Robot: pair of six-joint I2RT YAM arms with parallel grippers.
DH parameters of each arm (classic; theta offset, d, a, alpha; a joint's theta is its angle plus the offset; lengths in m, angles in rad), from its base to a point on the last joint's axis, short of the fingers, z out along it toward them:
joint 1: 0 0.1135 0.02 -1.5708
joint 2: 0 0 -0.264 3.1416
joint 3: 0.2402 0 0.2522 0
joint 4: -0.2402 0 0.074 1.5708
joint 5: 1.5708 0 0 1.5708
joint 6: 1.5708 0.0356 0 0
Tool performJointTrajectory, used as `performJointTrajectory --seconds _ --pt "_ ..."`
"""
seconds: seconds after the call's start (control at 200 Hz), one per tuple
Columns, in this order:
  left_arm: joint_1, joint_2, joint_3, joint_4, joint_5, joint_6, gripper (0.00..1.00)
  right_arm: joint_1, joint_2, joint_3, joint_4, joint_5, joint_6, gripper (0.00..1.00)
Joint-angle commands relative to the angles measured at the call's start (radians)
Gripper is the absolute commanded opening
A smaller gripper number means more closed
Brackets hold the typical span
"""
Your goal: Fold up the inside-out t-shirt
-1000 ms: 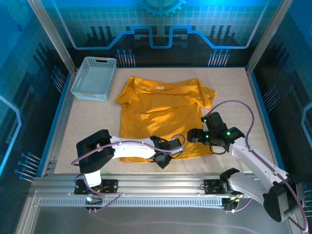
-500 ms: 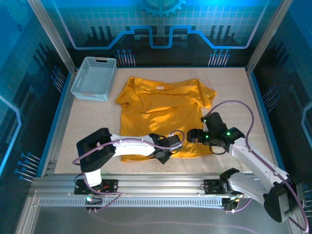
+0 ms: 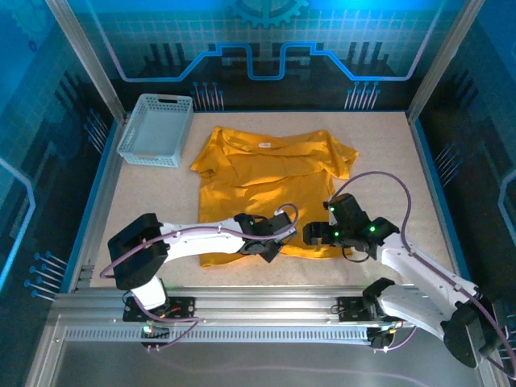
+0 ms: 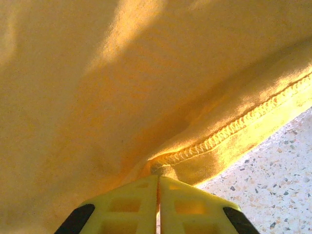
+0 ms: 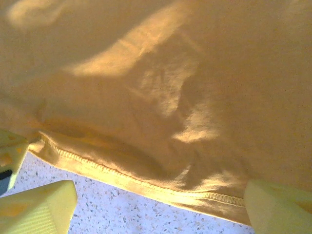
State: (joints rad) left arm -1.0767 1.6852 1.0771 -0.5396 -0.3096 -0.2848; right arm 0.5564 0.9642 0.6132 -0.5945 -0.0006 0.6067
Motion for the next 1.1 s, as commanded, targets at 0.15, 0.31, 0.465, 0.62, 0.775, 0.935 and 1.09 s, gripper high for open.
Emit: performJointTrajectory --seconds 0.15,0.31,0.465,0.62,0.775,0.935,1.09 --pt "0.027 -0.050 0.006 0.031 0.014 -0.033 0.00 0.136 -0.041 -0.072 0.123 0.034 0.072 0.88" --pt "0.032 -0.064 -0.014 0.058 0.020 -0.043 0.00 0.172 -0.061 -0.102 0.139 0.074 0.100 0.88" --pt "0.048 -0.084 -0.021 0.073 0.017 -0.072 0.00 0.223 -0.058 -0.151 0.247 0.030 0.109 0.86" --pt "0.067 -0.107 -0.014 0.098 0.029 -0.096 0.00 0.342 -0.028 -0.192 0.437 0.018 0.110 0.76" --pt "0.078 -0.097 -0.003 0.095 0.022 -0.103 0.00 0.442 0.082 -0.200 0.600 0.065 0.124 0.68" --pt "0.093 -0.137 -0.019 0.125 0.038 -0.134 0.00 0.461 0.197 -0.230 0.760 0.140 0.164 0.63" --pt "0.095 -0.165 -0.017 0.151 0.062 -0.157 0.00 0.469 0.246 -0.244 0.910 0.226 0.119 0.60"
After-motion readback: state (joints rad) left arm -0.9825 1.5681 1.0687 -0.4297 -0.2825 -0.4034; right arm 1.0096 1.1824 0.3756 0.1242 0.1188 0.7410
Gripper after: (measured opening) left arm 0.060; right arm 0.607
